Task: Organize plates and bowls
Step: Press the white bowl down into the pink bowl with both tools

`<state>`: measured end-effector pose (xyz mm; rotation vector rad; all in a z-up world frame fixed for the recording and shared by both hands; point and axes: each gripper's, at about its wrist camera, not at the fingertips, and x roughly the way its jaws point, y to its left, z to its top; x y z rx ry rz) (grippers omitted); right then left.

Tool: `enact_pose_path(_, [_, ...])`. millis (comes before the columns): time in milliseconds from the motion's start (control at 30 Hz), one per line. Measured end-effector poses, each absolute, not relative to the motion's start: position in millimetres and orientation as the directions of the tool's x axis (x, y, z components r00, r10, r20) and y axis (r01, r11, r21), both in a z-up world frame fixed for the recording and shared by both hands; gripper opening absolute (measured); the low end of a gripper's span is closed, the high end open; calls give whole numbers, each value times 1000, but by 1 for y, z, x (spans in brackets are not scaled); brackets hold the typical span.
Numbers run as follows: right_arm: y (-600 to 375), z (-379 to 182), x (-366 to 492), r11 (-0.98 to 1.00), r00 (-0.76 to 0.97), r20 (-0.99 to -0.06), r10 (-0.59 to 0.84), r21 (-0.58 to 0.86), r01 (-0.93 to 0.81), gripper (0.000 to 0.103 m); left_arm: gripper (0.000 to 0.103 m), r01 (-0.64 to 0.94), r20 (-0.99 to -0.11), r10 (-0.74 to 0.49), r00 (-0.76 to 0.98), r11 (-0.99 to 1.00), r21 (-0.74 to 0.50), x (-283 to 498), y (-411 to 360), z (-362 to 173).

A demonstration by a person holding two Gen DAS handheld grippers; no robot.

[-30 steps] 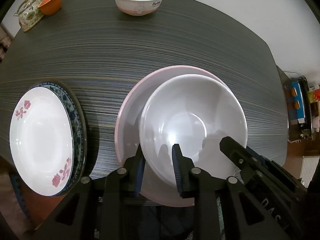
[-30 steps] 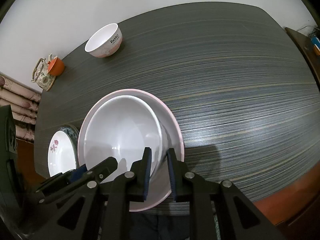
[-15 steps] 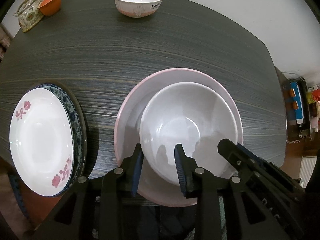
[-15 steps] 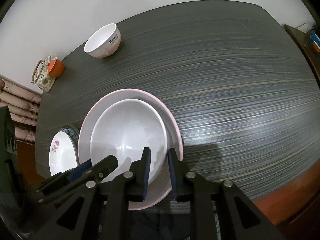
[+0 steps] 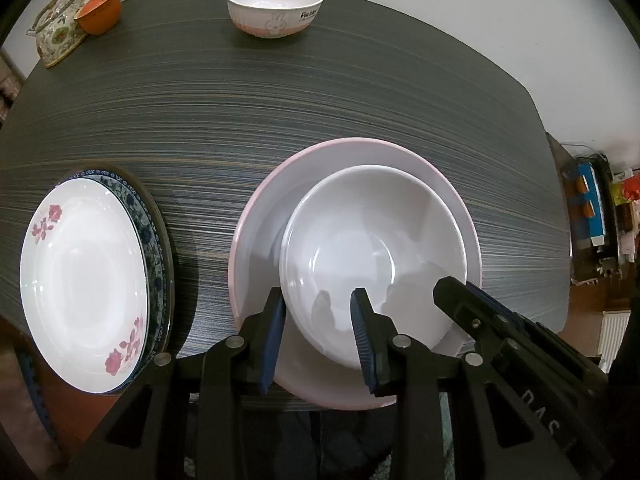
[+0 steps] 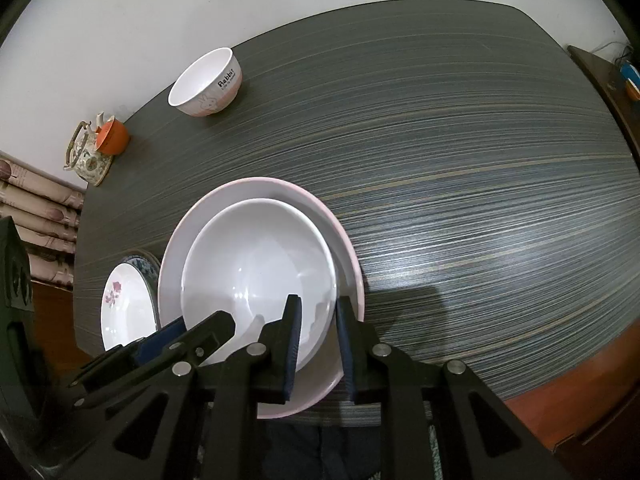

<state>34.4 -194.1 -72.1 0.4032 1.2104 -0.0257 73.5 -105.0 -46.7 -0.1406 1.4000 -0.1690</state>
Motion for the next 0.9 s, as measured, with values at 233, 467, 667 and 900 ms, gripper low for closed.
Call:
enact_pose_path(233, [-194, -66, 33, 929, 376, -908, 184, 286, 234, 21, 39, 40, -962, -198, 187, 980, -194, 72, -102, -39])
enact_pose_path(467, [-196, -60, 33, 927, 395, -900, 186, 294, 234, 23, 39, 38, -958, -206, 200, 978, -203, 71, -97, -34])
enact_pose_path(667, [-202, -52, 33, 924, 422, -887, 190, 307, 229, 23, 39, 41, -956, -209, 204, 978, -205, 72, -92, -31])
enact_pose_path(900, [-208, -43, 38, 916, 440, -866, 238, 351, 194, 23, 39, 55, -944, -238, 227, 971, -231, 75, -86, -24])
